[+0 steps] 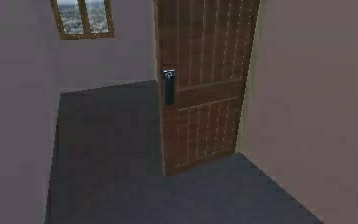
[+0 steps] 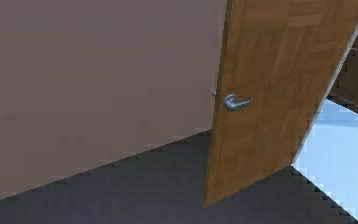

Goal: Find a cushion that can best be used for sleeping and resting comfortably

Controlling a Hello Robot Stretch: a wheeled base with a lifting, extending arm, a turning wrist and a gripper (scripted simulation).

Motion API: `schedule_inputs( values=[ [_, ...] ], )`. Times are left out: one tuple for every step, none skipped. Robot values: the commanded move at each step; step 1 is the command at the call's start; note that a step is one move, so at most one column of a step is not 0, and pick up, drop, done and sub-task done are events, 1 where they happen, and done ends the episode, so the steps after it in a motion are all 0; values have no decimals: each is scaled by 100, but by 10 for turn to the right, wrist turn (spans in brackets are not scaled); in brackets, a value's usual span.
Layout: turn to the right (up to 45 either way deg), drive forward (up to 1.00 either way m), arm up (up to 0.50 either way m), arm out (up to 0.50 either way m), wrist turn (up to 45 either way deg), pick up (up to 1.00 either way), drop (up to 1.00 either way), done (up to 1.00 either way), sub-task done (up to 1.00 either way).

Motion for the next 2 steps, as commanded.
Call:
schedule_inputs(
  values=[
    [0, 20, 0, 0, 0, 0, 0, 0, 0],
    [-300, 0, 0, 0, 0, 0, 0, 0, 0]
  ],
)
